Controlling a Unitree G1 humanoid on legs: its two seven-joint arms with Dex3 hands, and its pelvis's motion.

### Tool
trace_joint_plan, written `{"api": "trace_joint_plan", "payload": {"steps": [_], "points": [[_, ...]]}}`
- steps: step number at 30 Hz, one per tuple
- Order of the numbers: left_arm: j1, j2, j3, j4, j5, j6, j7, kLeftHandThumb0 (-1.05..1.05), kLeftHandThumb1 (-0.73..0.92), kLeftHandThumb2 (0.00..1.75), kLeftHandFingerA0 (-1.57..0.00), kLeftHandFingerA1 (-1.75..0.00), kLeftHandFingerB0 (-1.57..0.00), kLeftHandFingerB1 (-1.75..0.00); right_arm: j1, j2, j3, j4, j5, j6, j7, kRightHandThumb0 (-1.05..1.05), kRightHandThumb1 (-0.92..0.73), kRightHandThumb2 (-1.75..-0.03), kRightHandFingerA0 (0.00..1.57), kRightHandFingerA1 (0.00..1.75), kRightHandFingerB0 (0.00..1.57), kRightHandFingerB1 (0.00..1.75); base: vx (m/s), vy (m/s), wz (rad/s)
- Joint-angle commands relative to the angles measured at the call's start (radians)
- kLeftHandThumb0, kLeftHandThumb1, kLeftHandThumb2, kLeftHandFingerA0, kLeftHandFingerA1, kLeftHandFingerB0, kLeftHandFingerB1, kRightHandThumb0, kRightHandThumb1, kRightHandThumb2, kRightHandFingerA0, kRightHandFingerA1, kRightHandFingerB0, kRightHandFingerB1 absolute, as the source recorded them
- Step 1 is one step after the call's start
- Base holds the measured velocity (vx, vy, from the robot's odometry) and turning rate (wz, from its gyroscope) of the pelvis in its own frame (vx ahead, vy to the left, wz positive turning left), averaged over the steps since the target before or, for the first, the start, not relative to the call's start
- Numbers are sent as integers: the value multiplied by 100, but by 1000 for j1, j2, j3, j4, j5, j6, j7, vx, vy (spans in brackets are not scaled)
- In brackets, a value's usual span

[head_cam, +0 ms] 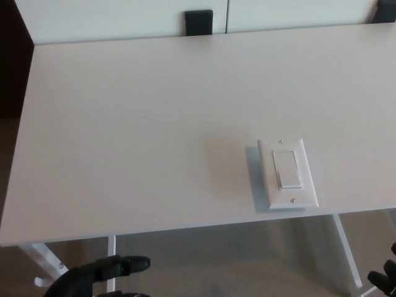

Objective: The robot walk towards a table in front and then clicks the light switch button using the right hand's index finger

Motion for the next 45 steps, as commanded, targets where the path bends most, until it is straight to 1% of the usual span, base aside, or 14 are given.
{"api": "trace_joint_plan", "payload": {"steps": [1,8,13,14,18,20,21,25,26,30,31,38,44,45], "points": [[-4,14,10,-12,10,-2,20,-35,44,65,-61,-51,-44,-45,-8,-17,4,-15,3,20,-4,-24,-58,-57,63,59,41,43,0,0,0],[-27,17,26,0,3,13,31,-31,46,63,-59,-50,-44,-44,-4,-5,11,-59,4,26,-22,-24,-55,-56,69,60,42,44,0,0,0],[-40,35,46,-8,1,12,39,-31,46,63,-59,-50,-44,-44,160,27,51,-373,13,101,-8,-27,-58,-56,72,55,46,41,0,0,0],[-51,38,48,-8,7,10,52,-33,44,64,-59,-50,-45,-45,197,34,53,-444,22,121,-12,-34,-46,-72,68,63,44,51,0,0,0],[-59,39,60,-8,9,16,75,-31,45,63,-60,-50,-47,-45,372,52,76,-704,39,155,15,-40,-46,-75,65,62,43,52,0,0,0],[-70,42,60,-10,19,17,94,-22,50,55,-65,-45,-50,-39,423,56,88,-778,37,145,26,-32,-59,-57,68,53,49,42,0,0,0],[-73,45,57,-10,25,11,98,-21,51,55,-64,-46,-49,-40,460,58,90,-820,38,141,28,-40,-47,-76,65,62,44,52,0,0,0],[-88,62,47,4,52,-21,116,-26,47,61,-56,-49,-44,-43,584,79,75,-990,87,171,34,-39,-47,-74,63,62,43,51,0,0,0],[-91,67,45,8,58,-33,117,-27,46,61,-55,-49,-43,-43,609,81,68,-1012,100,152,53,-29,-59,-57,64,54,45,42,0,0,0],[-87,77,48,4,55,-32,120,-26,46,60,-59,-49,-44,-44,703,91,42,-1108,132,138,70,-29,-56,-56,62,53,46,43,0,0,0],[-84,77,48,4,55,-32,121,-28,46,61,-59,-49,-44,-44,728,94,32,-1123,139,128,75,-35,-47,-72,62,61,43,52,0,0,0],[-98,91,47,34,59,-60,117,-29,45,61,-60,-49,-45,-44,870,129,-45,-1324,189,54,80,-37,-48,-73,65,59,44,51,0,0,0],[-111,78,33,53,72,-51,128,-28,45,61,-61,-49,-45,-43,876,186,-145,-1474,134,-201,46,-44,-48,-76,62,56,45,52,0,0,0],[-106,71,34,49,63,-31,122,-25,47,60,-58,-48,-44,-42,877,195,-155,-1512,145,-209,40,-38,-57,-57,67,45,48,40,0,0,0]]}}
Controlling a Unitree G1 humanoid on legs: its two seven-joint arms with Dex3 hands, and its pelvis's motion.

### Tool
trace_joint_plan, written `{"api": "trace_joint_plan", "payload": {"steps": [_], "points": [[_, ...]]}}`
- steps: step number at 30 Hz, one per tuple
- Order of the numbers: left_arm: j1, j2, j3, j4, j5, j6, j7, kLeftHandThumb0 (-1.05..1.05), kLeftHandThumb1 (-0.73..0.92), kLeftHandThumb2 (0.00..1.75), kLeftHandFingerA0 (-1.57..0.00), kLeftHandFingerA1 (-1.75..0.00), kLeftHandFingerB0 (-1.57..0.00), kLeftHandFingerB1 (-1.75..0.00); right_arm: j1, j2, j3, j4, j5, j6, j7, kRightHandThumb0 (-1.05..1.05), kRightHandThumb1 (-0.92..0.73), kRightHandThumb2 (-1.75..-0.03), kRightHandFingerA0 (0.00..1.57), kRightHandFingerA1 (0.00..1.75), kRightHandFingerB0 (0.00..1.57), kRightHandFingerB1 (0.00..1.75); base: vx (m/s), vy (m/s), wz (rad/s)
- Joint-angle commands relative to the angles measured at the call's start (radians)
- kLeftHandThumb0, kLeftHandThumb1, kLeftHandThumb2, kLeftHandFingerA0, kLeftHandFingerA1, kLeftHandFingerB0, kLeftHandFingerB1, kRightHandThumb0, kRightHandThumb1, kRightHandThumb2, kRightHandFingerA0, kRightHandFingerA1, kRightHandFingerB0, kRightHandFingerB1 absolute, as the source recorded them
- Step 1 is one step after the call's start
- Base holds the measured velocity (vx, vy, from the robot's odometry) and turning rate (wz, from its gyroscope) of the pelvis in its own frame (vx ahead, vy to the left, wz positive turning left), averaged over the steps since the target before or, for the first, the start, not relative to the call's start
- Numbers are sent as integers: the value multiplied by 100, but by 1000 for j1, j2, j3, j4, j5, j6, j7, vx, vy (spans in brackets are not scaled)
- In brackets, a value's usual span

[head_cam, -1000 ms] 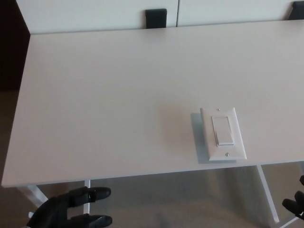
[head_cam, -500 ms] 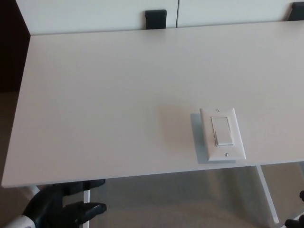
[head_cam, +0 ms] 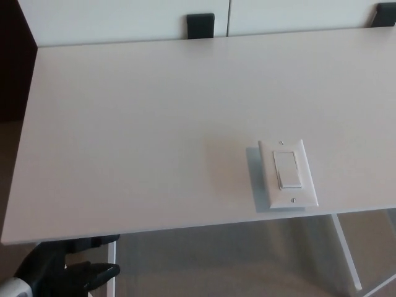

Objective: The robot walk towards a table in front and then clicks the light switch button using the right hand's index finger

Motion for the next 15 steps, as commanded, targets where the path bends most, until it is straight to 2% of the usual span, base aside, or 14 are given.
{"api": "trace_joint_plan", "payload": {"steps": [1,4,5,6,9,13,14,15], "points": [[-8,-10,0,8,1,16,6,-25,47,60,-58,-48,-44,-42,12,52,-96,-199,29,-230,-37,-38,-57,-57,67,45,48,40,0,0,0],[25,-39,2,-10,-31,114,-14,-21,48,59,-52,-47,-37,-40,25,70,-114,-267,33,-251,-36,-36,-59,-57,69,46,50,40,0,0,0],[57,-52,-6,-31,-35,140,-22,-12,38,84,-40,-60,-21,-51,23,77,-117,-284,29,-276,-30,-35,-59,-57,67,46,48,41,0,0,0],[105,-72,-15,-42,-39,153,-28,-15,39,84,-34,-58,-19,-50,21,90,-118,-304,24,-306,-27,-32,-60,-57,67,48,48,41,0,0,0],[218,-106,-37,-76,-34,174,-23,-15,40,85,-32,-57,-18,-50,37,110,-124,-330,10,-354,-13,-33,-59,-57,68,48,48,43,0,0,0],[334,-123,-63,-108,-14,171,-5,-15,40,86,-34,-58,-17,-50,69,118,-106,-355,-16,-358,-7,-34,-59,-58,66,46,48,42,0,0,0],[352,-123,-61,-121,-14,181,4,-12,40,86,-39,-60,-18,-50,45,107,-96,-363,-66,-361,-25,-42,-50,-79,56,57,42,51,0,0,0],[362,-119,-59,-127,-16,178,1,-12,40,86,-38,-59,-18,-51,27,97,-89,-366,-106,-367,-37,-43,-50,-79,55,56,41,51,0,0,0]]}}
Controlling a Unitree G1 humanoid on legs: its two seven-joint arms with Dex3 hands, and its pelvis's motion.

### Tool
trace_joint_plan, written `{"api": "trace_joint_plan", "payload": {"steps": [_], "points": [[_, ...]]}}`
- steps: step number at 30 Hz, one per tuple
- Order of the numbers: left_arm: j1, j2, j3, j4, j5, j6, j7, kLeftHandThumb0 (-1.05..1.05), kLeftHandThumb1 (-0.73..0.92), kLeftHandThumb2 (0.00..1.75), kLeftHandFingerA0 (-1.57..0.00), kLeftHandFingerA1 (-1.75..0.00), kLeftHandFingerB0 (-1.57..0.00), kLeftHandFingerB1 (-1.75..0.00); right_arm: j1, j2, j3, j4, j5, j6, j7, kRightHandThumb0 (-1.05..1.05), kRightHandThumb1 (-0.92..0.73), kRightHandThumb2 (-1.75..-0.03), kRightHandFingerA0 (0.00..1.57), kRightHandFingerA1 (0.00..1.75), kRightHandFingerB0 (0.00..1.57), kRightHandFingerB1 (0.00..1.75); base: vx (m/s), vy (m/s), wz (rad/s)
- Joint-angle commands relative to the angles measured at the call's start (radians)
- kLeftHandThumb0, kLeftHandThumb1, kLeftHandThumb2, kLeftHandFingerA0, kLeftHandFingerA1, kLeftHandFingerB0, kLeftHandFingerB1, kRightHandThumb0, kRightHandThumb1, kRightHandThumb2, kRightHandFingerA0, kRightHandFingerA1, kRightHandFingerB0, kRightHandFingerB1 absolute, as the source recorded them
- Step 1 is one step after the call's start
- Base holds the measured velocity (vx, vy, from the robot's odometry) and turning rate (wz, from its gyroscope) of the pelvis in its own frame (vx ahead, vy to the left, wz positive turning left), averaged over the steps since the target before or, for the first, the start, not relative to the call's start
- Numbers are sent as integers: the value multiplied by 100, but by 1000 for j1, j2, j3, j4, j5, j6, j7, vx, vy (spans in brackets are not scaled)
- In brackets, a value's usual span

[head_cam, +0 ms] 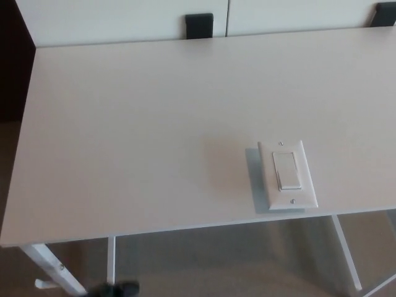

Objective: The robot walk towards a table in front and then clicks the light switch button using the right hand's index finger

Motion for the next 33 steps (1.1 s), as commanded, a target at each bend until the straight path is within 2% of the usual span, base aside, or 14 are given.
{"api": "trace_joint_plan", "payload": {"steps": [1,2,4,5,8,11,14,16,19,20,25,26,30,33], "points": [[99,7,-8,-50,-4,72,6,-13,40,87,-40,-60,-19,-51,-37,-15,16,-37,-131,-129,-31,-36,-58,-57,61,45,46,40,0,0,0],[106,12,-5,-56,-4,68,6,-14,40,86,-41,-60,-19,-51,-68,-29,28,-30,-168,-136,-40,-45,-50,-79,53,56,40,51,0,0,0],[119,19,3,-81,-10,85,11,-14,40,86,-43,-61,-20,-51,-114,-61,42,-24,-239,-129,-58,-47,-50,-79,52,55,39,50,0,0,0],[118,23,9,-91,-13,91,13,-18,57,56,-51,-42,-32,-35,-150,-77,54,-23,-273,-119,-71,-47,-48,-80,51,56,39,51,0,0,0],[136,39,34,-127,-31,117,10,-18,57,56,-46,-41,-33,-35,-225,-116,87,-6,-366,-112,-91,-47,-48,-81,47,60,36,54,0,0,0],[134,66,60,-144,-37,104,-3,-19,57,56,-49,-42,-33,-35,-326,-170,145,11,-476,-69,-107,-50,-49,-81,43,68,29,59,0,0,0],[128,86,85,-153,-44,90,-8,-20,56,56,-47,-42,-34,-35,-408,-199,208,26,-581,-35,-124,-47,-48,-82,43,73,29,61,0,0,0],[115,107,113,-148,-49,78,-4,-19,56,56,-48,-42,-35,-36,-496,-232,278,78,-706,-31,-135,-50,-48,-83,43,78,31,62,0,0,0],[106,117,131,-135,-53,69,-5,-19,56,56,-48,-42,-36,-36,-540,-256,320,121,-781,-29,-143,-51,-48,-84,43,80,30,62,0,0,0],[98,129,145,-121,-63,64,-20,-20,57,56,-46,-42,-36,-35,-590,-283,359,168,-859,-30,-152,-52,-46,-82,45,85,29,63,0,0,0],[90,133,160,-115,-66,73,-18,-18,57,56,-47,-42,-35,-36,-701,-348,436,297,-1027,-42,-213,-54,-41,-80,44,84,32,62,0,0,0],[90,135,162,-119,-65,77,-18,-18,56,56,-47,-42,-34,-35,-720,-365,455,317,-1064,-29,-219,-54,-54,-56,33,91,33,59,0,0,0],[79,138,164,-110,-63,67,-31,-18,55,56,-49,-43,-35,-36,-787,-433,517,420,-1169,-6,-245,-60,-53,-56,35,78,34,50,0,0,0],[72,138,167,-107,-61,72,-29,-18,55,56,-49,-43,-35,-36,-814,-465,560,478,-1203,8,-255,-67,-46,-60,31,75,33,52,0,0,0]]}}
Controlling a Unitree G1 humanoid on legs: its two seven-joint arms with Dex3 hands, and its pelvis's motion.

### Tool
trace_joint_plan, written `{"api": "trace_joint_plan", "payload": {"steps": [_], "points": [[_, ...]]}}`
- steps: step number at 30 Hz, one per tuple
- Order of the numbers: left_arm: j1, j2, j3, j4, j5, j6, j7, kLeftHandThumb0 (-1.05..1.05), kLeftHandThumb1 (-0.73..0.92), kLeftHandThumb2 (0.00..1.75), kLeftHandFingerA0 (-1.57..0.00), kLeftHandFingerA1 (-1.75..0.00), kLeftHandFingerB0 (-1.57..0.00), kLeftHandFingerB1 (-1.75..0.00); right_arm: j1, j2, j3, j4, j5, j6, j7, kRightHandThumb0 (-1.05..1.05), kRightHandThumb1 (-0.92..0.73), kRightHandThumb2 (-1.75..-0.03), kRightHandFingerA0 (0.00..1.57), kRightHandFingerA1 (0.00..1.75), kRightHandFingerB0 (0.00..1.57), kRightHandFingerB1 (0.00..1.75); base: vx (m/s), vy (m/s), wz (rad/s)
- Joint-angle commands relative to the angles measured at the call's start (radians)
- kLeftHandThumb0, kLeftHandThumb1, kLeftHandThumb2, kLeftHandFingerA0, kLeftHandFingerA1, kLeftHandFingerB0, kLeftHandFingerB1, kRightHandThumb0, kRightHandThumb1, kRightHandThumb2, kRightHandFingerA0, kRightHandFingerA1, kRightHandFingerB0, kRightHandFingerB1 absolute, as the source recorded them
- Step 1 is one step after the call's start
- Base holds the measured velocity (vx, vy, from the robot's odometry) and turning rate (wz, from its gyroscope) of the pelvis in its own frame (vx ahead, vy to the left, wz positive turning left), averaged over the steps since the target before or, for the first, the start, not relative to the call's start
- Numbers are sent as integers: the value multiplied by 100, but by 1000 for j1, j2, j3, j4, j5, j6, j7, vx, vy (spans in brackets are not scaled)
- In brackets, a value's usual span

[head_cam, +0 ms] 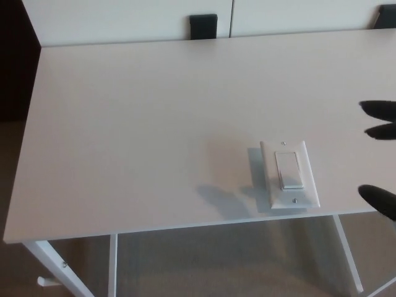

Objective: The robot walk towards a table in front and then clicks the light switch button using the right hand's index finger

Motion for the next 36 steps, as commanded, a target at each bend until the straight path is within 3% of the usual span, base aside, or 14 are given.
{"api": "trace_joint_plan", "payload": {"steps": [1,4,5,6,7,28,36], "points": [[-22,71,68,16,-56,24,-32,-18,55,56,-49,-43,-35,-36,-205,-215,223,297,-636,57,-148,-67,-46,-60,31,75,33,52,0,0,0],[-28,70,71,27,-60,25,-42,-18,55,56,-48,-43,-34,-36,-213,-226,250,329,-632,76,-150,-69,-50,-57,31,72,35,51,0,0,0],[-27,73,73,26,-61,27,-43,-18,55,56,-48,-43,-35,-36,-212,-224,259,333,-637,79,-159,-71,-40,-86,35,71,29,57,0,0,0],[-27,73,73,24,-60,31,-42,-17,56,56,-49,-43,-35,-36,-212,-225,267,338,-643,79,-169,-71,-40,-87,35,71,28,57,0,0,0],[-27,71,74,24,-60,34,-42,-16,57,56,-48,-43,-35,-36,-207,-228,274,335,-649,73,-176,-70,-54,-57,28,74,32,55,0,0,0],[-45,76,71,7,-42,61,-46,-17,56,56,-50,-42,-37,-36,-271,-331,450,353,-826,93,-222,-73,-57,-59,35,52,53,38,0,0,0],[-47,75,68,9,-43,73,-50,-17,55,56,-49,-42,-36,-36,-255,-361,467,299,-823,70,-237,-76,-61,-60,38,53,50,41,0,0,0]]}}
